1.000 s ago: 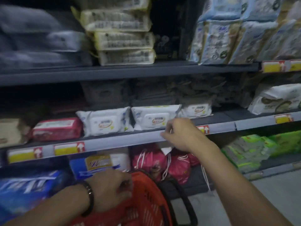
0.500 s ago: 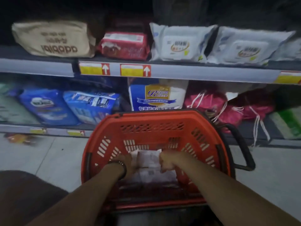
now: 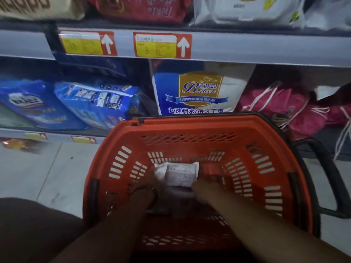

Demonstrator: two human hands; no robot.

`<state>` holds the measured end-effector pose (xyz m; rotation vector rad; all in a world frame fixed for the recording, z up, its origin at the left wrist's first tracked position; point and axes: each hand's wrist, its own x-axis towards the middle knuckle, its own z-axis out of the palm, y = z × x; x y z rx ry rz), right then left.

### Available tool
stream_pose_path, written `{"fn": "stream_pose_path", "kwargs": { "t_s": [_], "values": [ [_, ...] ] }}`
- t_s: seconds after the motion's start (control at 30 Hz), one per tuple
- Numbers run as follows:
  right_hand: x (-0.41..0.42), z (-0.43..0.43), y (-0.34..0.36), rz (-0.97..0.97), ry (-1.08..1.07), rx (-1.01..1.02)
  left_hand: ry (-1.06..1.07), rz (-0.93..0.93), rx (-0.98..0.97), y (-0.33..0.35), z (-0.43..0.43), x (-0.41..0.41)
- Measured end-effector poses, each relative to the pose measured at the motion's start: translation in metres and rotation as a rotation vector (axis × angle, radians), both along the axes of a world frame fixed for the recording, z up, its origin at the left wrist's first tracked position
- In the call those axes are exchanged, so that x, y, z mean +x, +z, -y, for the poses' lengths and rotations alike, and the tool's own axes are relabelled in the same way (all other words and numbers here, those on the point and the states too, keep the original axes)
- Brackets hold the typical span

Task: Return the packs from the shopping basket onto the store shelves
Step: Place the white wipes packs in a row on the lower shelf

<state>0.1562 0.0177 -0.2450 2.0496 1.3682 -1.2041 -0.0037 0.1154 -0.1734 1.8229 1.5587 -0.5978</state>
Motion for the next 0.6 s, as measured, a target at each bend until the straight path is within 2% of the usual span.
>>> {"fn": "stream_pose_path", "kwargs": {
  "t_s": [0.1, 0.27, 0.37, 0.47, 0.6],
  "values": [
    [0.003, -0.005, 0.026, -0.008, 0.11, -0.064, 0.091, 0.012, -0.05, -0.01, -0.009, -0.006],
    [0.018, -0.004, 0.077, -0.038, 0.14, -0.114, -0.041, 0.098, -0.192, 0.032, -0.026, -0.014],
    [0.032, 0.0, 0.129, -0.034, 0.154, -0.113, -0.107, 0.219, -0.251, 0.067, -0.032, -0.025],
    [0.046, 0.006, 0.191, -0.037, 0.15, -0.058, -0.179, 0.334, -0.221, 0.113, -0.031, -0.026],
    [0.055, 0.028, 0.269, -0.01, 0.026, 0.104, -0.194, 0.433, -0.187, 0.182, -0.032, -0.019]
  ]
}}
